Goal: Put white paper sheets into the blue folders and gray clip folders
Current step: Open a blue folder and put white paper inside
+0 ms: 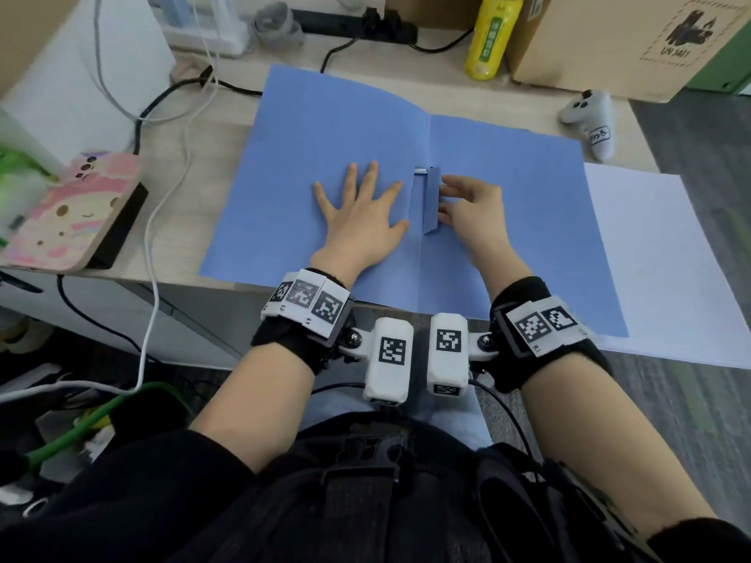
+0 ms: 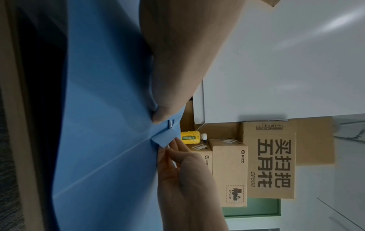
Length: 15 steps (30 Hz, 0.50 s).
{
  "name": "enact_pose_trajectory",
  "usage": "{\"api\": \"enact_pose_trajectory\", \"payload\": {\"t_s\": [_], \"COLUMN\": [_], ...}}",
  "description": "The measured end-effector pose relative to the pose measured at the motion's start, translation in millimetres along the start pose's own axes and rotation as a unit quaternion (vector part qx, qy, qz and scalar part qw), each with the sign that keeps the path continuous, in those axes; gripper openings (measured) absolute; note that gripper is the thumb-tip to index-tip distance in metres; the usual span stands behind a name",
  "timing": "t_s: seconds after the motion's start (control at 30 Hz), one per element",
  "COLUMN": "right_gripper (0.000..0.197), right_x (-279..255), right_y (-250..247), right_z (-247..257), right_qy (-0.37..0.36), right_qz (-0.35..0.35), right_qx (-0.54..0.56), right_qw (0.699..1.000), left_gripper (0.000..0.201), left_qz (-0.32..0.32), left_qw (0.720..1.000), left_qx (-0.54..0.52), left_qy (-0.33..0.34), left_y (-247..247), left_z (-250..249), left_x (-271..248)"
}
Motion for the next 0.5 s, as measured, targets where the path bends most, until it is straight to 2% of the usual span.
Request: {"api": "enact_pose_trajectory", "payload": {"t_s": [0.17,0.33,0.5], "right_gripper": [0.034,0.042,0.043], "right_x": [-1,3,0], "right_y": [5,13,12], "right_z": [2,1,3], "right_qy": [-0.089,-0.186,-0.225], "right_qz": [0.070,0.091,0.100], "right_qx": [-0.112,-0.274,-0.360], "right_qw": [0.987,0.939,0.900], "left_gripper": [0.068,0.088,0.095], "left_qz": [0.003,0.011,0.018], "left_qw": [1.000,1.000,1.000], "left_qx": [-0.003,-0.013,0.009], "left_qy": [0.000,0.005,0.010], "left_y": [3,1,-1], "left_z": [0,0,-4], "left_x": [0,-1,-2]}}
Point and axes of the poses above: each hand's wrist, its own x-axis towards the middle knuckle, its own y-axis out of the palm, z = x × y, the point moved 1 cm from there along x, towards the middle knuckle, and after that the axes turned 14 degrees about -z, right-handed, at the moved point
